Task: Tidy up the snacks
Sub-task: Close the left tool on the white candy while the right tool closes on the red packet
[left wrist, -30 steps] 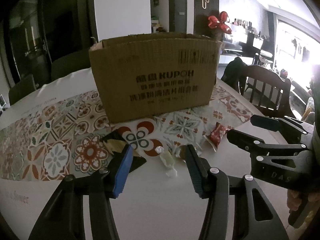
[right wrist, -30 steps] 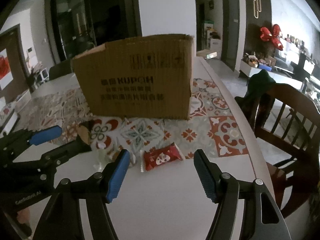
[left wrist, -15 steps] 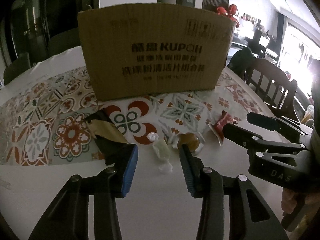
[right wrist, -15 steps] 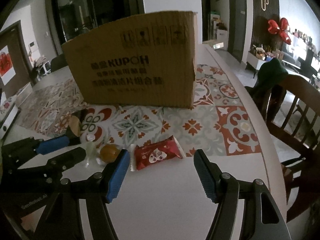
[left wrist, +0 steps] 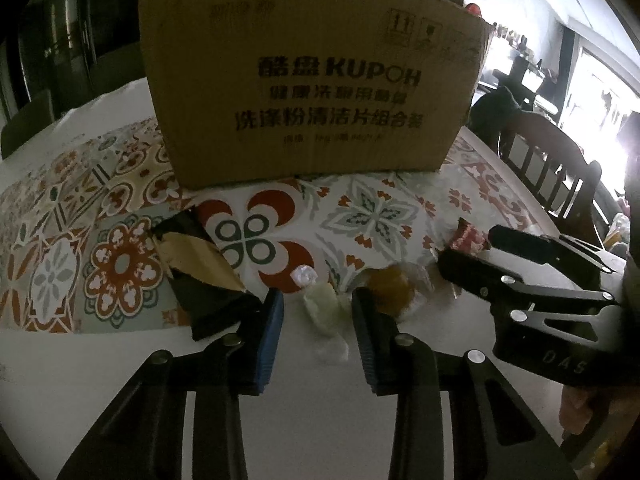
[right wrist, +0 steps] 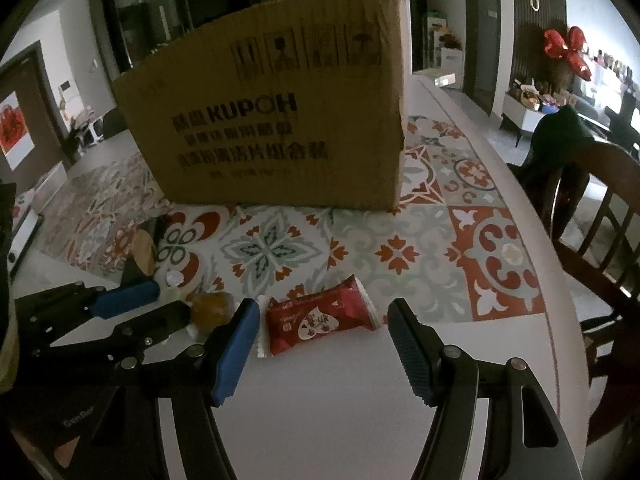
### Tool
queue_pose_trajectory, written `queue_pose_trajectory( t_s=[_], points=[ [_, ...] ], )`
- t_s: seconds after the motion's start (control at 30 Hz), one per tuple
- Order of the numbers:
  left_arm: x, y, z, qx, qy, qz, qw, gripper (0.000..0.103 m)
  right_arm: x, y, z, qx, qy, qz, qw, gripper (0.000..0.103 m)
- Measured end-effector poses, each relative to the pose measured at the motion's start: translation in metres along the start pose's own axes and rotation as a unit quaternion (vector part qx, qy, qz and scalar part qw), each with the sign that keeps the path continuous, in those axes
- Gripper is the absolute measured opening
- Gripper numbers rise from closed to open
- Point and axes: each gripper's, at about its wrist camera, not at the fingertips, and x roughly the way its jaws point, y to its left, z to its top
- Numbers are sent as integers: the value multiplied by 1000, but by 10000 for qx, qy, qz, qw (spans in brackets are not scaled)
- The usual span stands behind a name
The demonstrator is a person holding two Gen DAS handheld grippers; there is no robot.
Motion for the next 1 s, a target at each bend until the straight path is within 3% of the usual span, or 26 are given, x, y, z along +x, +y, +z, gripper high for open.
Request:
queue_pose_trajectory(
  t_s=[0.43,0.63,1.0],
  points=[
    [4,-1,3,83,-39,-16,10000,21,5,4,-2,-47,-18,-20,10000,67],
    [5,-2,3,154,-66,-5,9999,21,3,4,-2,-3,-38,-59,10000,53],
    [-10,0,7,117,-182,-98,9997,20,-11,5,-5,131,-168,-81,9997,52]
  ],
)
